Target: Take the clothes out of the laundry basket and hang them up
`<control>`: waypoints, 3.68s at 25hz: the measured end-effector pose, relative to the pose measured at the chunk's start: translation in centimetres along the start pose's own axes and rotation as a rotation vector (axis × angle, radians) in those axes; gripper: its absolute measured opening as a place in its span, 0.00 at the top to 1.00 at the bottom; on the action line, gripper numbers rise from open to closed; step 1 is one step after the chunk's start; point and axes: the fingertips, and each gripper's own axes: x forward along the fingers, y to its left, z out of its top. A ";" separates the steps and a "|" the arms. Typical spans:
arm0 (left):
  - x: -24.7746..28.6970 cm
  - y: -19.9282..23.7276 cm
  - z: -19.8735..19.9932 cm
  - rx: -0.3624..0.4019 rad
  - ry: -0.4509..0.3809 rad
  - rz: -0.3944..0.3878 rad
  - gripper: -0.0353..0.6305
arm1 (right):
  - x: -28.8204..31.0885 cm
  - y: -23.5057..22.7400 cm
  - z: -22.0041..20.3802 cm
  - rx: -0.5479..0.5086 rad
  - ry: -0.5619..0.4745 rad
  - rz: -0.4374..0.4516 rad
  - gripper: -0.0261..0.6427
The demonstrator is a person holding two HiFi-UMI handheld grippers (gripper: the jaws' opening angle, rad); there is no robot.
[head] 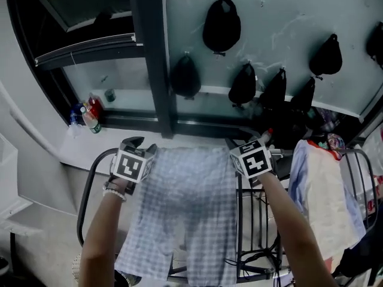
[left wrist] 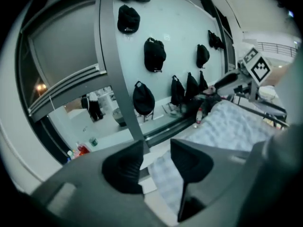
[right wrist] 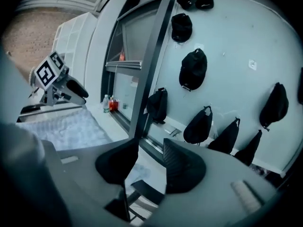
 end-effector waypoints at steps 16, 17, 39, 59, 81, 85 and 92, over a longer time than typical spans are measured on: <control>-31.9 0.5 -3.6 0.011 -0.363 0.255 0.91 | -18.4 23.4 12.6 -0.006 -0.451 0.224 0.91; -34.2 0.3 -4.3 0.017 -0.373 0.275 0.91 | -19.6 25.4 12.9 -0.013 -0.467 0.244 0.92; -70.7 -9.3 -28.5 -0.078 -0.269 0.660 0.96 | -41.6 58.5 9.9 -0.167 -0.602 0.707 0.94; -75.5 -17.3 -38.3 -0.320 -0.222 0.708 0.96 | -45.8 67.1 3.7 -0.213 -0.531 0.855 0.95; -74.9 -19.1 -38.8 -0.338 -0.213 0.678 0.96 | -46.6 67.3 2.6 -0.240 -0.514 0.863 0.95; -74.7 -19.4 -38.4 -0.308 -0.217 0.671 0.96 | -46.9 67.4 2.7 -0.246 -0.515 0.859 0.95; -74.7 -19.0 -38.4 -0.262 -0.211 0.676 0.96 | -46.6 67.1 2.3 -0.235 -0.507 0.840 0.95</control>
